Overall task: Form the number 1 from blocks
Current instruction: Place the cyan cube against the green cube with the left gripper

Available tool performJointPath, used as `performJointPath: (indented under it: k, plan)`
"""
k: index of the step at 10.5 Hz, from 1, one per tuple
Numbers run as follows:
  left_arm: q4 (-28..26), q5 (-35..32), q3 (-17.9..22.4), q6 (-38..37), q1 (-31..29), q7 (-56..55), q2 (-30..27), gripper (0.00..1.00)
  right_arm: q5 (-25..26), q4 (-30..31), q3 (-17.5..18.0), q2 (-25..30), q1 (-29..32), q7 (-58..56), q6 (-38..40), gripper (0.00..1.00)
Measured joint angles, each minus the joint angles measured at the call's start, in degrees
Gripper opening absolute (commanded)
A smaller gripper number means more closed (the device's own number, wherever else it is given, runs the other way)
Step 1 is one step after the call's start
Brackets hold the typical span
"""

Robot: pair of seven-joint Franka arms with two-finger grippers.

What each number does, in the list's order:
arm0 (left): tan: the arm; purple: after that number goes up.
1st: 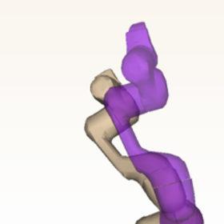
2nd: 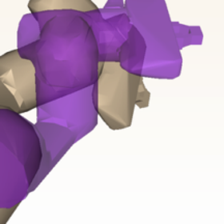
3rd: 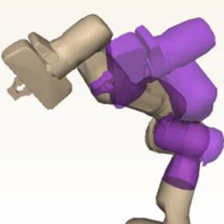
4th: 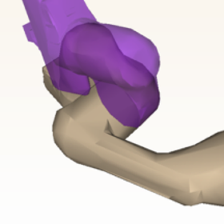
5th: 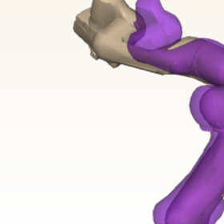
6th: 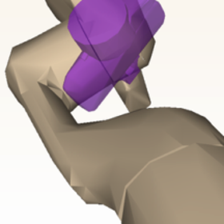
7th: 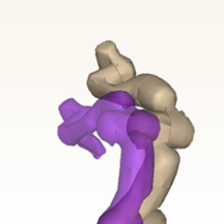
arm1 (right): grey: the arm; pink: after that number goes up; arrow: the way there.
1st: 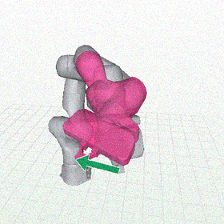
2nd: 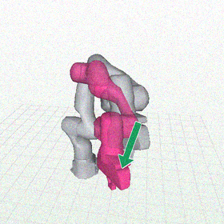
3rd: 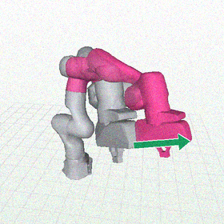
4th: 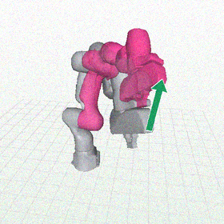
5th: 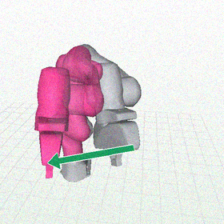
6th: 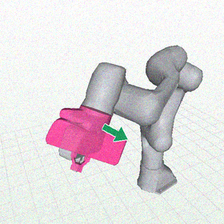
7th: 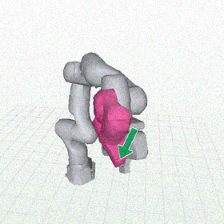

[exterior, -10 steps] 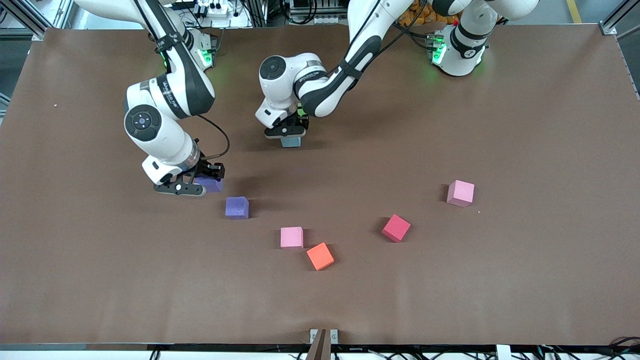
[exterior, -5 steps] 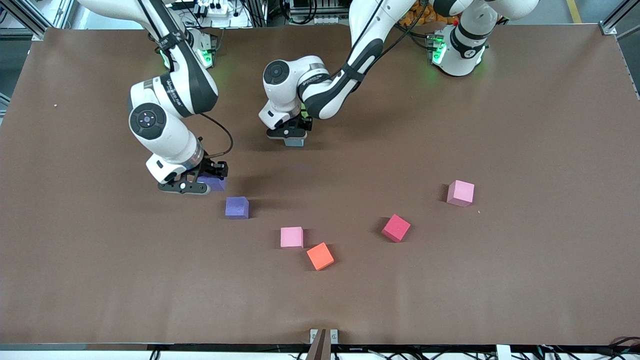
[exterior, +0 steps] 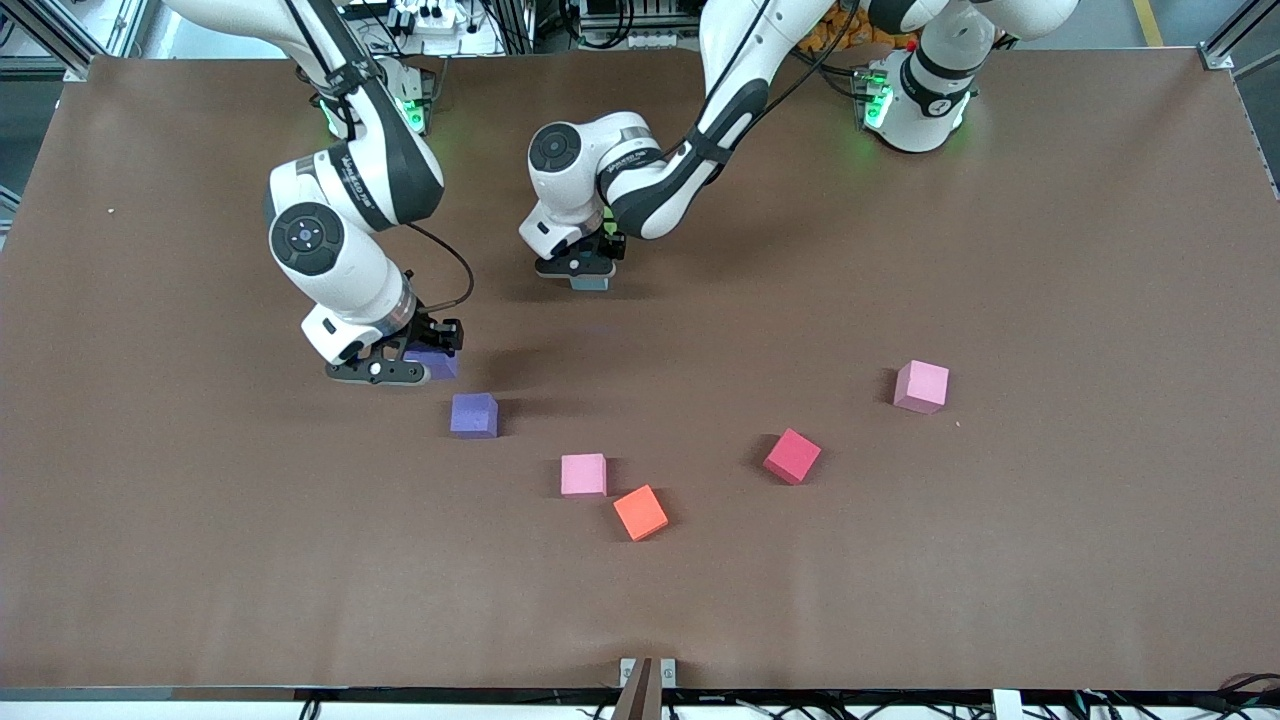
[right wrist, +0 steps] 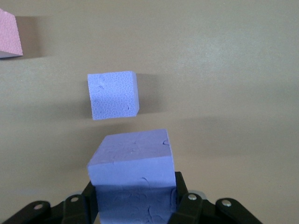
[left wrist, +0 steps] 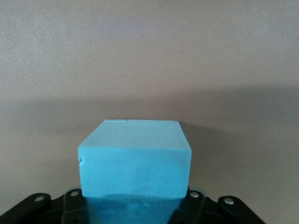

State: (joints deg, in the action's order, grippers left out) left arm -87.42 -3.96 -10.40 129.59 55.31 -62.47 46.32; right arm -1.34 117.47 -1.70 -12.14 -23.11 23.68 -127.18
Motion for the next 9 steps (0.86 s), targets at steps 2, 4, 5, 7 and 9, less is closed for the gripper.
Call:
performJointPath:
  k: [2, 4, 5, 7, 9]
  plan:
    - [-0.23, 0.94, -0.24, -0.74, -0.04, 0.61, -0.20, 0.00, 0.00, 0.00, 0.03, 0.00, -0.34, 0.00, 0.01, 0.64]
    - [-0.30, 1.01, -0.37, -0.99, -0.04, 0.61, -0.24, 0.00, 0.00, 0.00, 0.09, 0.00, -0.84, 0.00, 0.01, 0.64]
    - [-0.31, 1.01, -0.44, -1.10, -0.05, 0.62, -0.25, 0.00, 0.00, 0.00, 0.22, 0.00, -0.87, 0.00, 0.02, 0.64]
    - [-0.37, 1.01, -0.79, -1.45, -0.05, 0.62, -0.29, 0.00, -0.10, 0.00, 0.50, 0.00, -1.02, 0.00, 0.01, 0.64]
    - [-0.50, 1.01, -0.92, -1.51, -0.06, 0.62, -0.35, 0.00, -0.63, 0.00, 0.57, 0.00, -1.32, 0.00, 0.02, 0.64]
